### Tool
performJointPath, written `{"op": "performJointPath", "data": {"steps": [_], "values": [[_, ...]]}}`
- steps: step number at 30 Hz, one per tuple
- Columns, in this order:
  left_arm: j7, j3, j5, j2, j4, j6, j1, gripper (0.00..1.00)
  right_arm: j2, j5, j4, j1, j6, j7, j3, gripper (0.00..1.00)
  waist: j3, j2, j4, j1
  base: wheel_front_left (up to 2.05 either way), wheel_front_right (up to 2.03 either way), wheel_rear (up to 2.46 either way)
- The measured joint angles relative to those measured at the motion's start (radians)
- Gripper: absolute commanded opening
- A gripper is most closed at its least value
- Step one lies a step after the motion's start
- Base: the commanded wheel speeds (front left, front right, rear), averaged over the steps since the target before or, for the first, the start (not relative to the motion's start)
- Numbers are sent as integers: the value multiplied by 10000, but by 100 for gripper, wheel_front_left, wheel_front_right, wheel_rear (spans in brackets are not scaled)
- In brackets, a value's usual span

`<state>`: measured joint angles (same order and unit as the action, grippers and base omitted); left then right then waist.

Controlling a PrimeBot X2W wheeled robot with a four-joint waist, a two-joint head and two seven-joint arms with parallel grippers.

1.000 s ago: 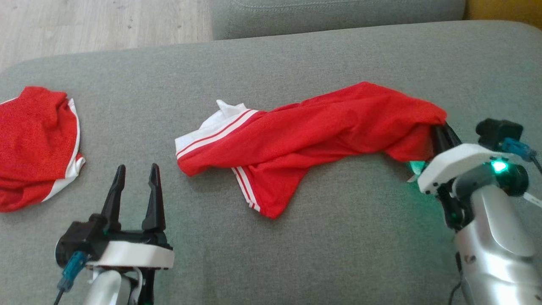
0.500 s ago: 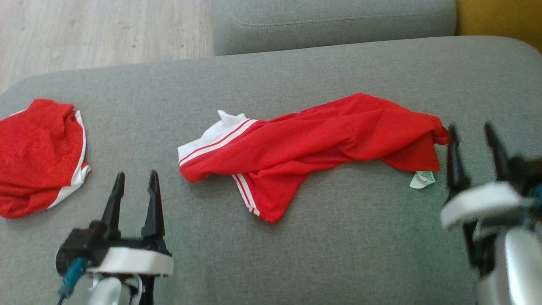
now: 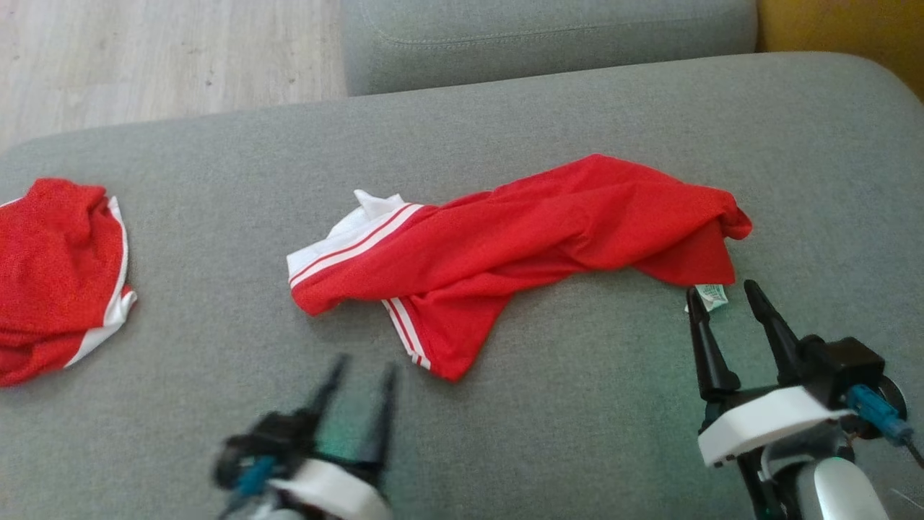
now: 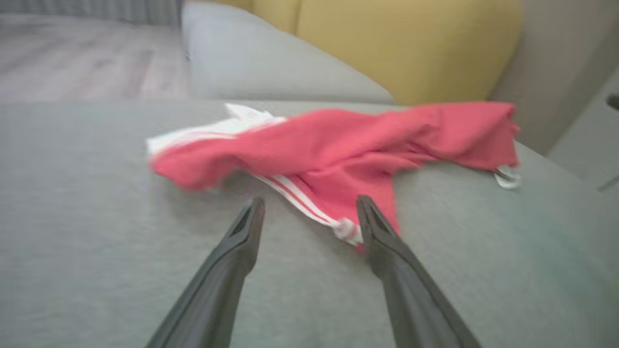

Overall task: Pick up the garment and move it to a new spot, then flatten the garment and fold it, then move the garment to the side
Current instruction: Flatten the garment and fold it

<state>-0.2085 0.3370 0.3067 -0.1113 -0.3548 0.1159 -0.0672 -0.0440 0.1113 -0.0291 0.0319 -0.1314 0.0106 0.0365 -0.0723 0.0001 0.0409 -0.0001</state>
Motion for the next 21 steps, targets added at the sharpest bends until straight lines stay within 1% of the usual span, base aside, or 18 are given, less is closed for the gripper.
{"op": "performJointPath", "data": {"steps": [3, 6, 9, 10, 13, 14, 19, 20, 21], "values": [[364, 1174, 90, 261, -594, 90, -427, 100, -2, 38, 23, -21, 0, 33, 111, 100, -90, 0, 75, 1, 0, 0, 0], [541, 1820, 685, 428, -1060, 159, -984, 100, -2, 111, 33, -83, 0, 35, 247, 100, -194, 0, 206, 1, 0, 0, 0], [796, 1837, 1354, 550, -1756, 163, -1445, 100, -2, 217, 0, -128, 0, 31, 313, 100, -319, 0, 359, 1, 0, 0, 0], [951, 1820, 1501, 552, -2050, 71, -1563, 100, -4, 242, -29, -165, 0, 27, 351, 100, -357, 0, 418, 1, 0, 0, 0], [1225, 1766, 1674, 570, -2757, -568, -1797, 100, -4, 313, -58, -294, 0, -23, 449, 100, -468, 0, 602, 1, 0, 0, 0], [1250, 1776, 1837, 575, -2905, -673, -1941, 100, -4, 387, -88, -340, 0, -35, 470, 100, -545, 0, 704, 1, 0, 0, 0], [1298, 2011, 2378, 604, -3143, -541, -2490, 100, -4, 387, -159, -432, 0, -119, 451, 100, -666, 0, 870, 2, 0, 0, 0], [1363, 2117, 2491, 602, -3208, -545, -2561, 22, -4, 387, -180, -432, 0, -119, 437, 100, -677, 0, 885, 2, 0, 0, 0], [1452, 2173, 2614, 610, -3235, -552, -2601, 0, -4, 395, -205, -432, 0, -121, 430, 100, -681, 0, 895, 2, 0, 0, 0]]}}
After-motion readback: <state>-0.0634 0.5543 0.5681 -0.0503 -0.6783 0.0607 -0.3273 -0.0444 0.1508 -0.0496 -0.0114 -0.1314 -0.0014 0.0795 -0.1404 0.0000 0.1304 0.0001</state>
